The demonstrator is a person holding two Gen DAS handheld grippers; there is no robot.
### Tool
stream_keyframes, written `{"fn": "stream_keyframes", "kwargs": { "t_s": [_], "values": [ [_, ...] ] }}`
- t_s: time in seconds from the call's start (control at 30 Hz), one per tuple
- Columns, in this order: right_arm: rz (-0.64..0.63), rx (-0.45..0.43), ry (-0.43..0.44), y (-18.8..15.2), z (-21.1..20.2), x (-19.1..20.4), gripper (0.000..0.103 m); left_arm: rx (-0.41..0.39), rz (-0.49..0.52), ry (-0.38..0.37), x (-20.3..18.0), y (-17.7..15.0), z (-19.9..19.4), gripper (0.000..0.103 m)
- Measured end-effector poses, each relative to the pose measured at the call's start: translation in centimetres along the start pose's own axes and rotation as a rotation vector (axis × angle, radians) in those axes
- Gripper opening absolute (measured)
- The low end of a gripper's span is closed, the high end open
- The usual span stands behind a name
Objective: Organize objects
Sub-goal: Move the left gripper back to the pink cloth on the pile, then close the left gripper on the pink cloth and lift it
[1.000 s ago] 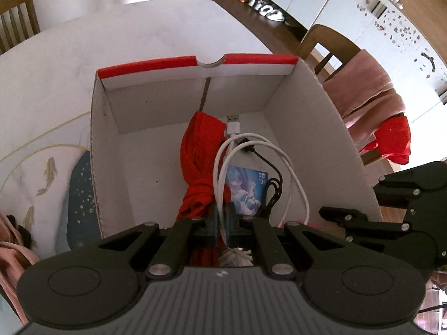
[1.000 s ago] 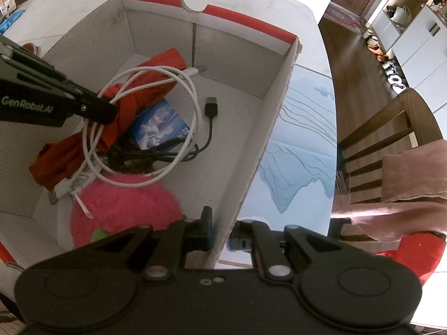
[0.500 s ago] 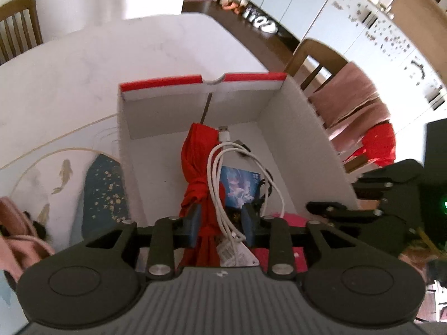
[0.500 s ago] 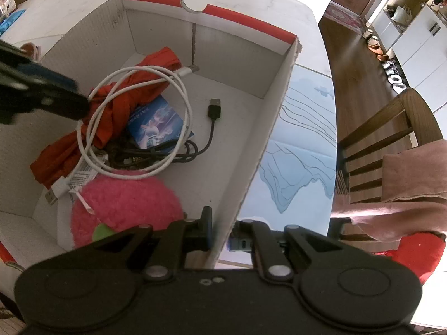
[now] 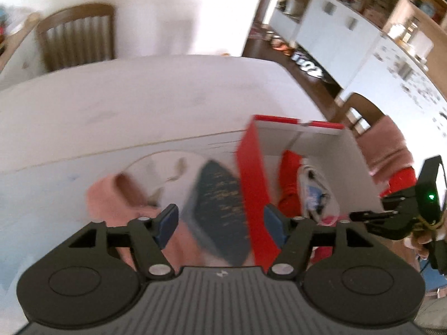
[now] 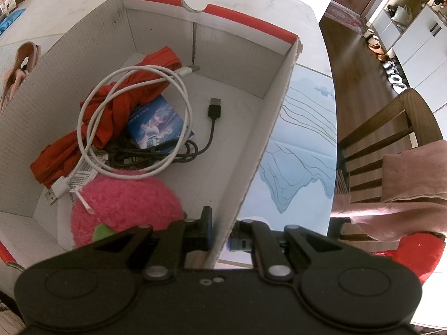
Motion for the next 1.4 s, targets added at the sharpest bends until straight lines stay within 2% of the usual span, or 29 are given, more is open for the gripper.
{"fn": "stream_keyframes", "kwargs": {
  "t_s": [0.03, 0.1, 0.33, 0.4, 0.5, 0.67, 1.03, 1.23, 1.3, 1.37, 1.4],
  "values": [
    [0.001, 0.0, 0.0, 0.0, 0.0, 0.0, 0.008, -0.002, -0.025, 0.003, 0.9, -0.2, -0.3, 0.078],
    [-0.001, 0.002, 0.0, 0.0, 0.1, -0.1, 0.008, -0.008, -0.075, 0.017, 2.8, -0.8, -0.6, 0.082],
    [0.001, 0.006, 0.0, -0.1, 0.2, -0.1, 0.008, -0.007, -0.189, 0.053, 7.3, -3.0, 0.5, 0.088],
    [-0.001, 0.007, -0.001, 0.0, 0.1, -0.1, 0.008, -0.003, -0.187, 0.074, 7.9, -3.5, 1.3, 0.091],
    [-0.001, 0.009, -0.003, 0.0, 0.2, -0.1, 0.008, 0.014, -0.175, 0.115, 8.4, -3.8, 3.0, 0.091],
    [-0.001, 0.012, -0.009, -0.2, 0.1, -0.2, 0.008, 0.052, -0.183, 0.131, 7.6, -4.2, 6.2, 0.091],
    [0.001, 0.01, -0.014, -0.5, 0.0, -0.5, 0.008, 0.116, -0.193, 0.325, 7.2, -3.8, 10.7, 0.094],
    [0.0, 0.009, -0.016, -0.4, -0.1, -0.6, 0.008, 0.142, -0.21, 0.34, 7.9, -4.3, 11.3, 0.094],
    [0.0, 0.008, -0.015, -0.4, 0.0, -0.7, 0.008, 0.129, -0.202, 0.347, 8.0, -4.3, 11.0, 0.093],
    [0.0, 0.009, -0.015, -0.4, 0.0, -0.7, 0.008, 0.123, -0.211, 0.333, 8.2, -4.4, 10.8, 0.087],
    [0.0, 0.009, -0.015, -0.4, 0.0, -0.8, 0.008, 0.124, -0.229, 0.315, 8.3, -4.5, 10.7, 0.072]
  ]
}}
Point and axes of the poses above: each gripper's, at about its wrist camera, not at the fingertips, and z roughly the way its jaws point, x to its left, y to its top, the point moved 10 cm from there along z, roughly the way its jaws point, and after that the axes turned 2 degrees about -y, right-handed, at the moved point
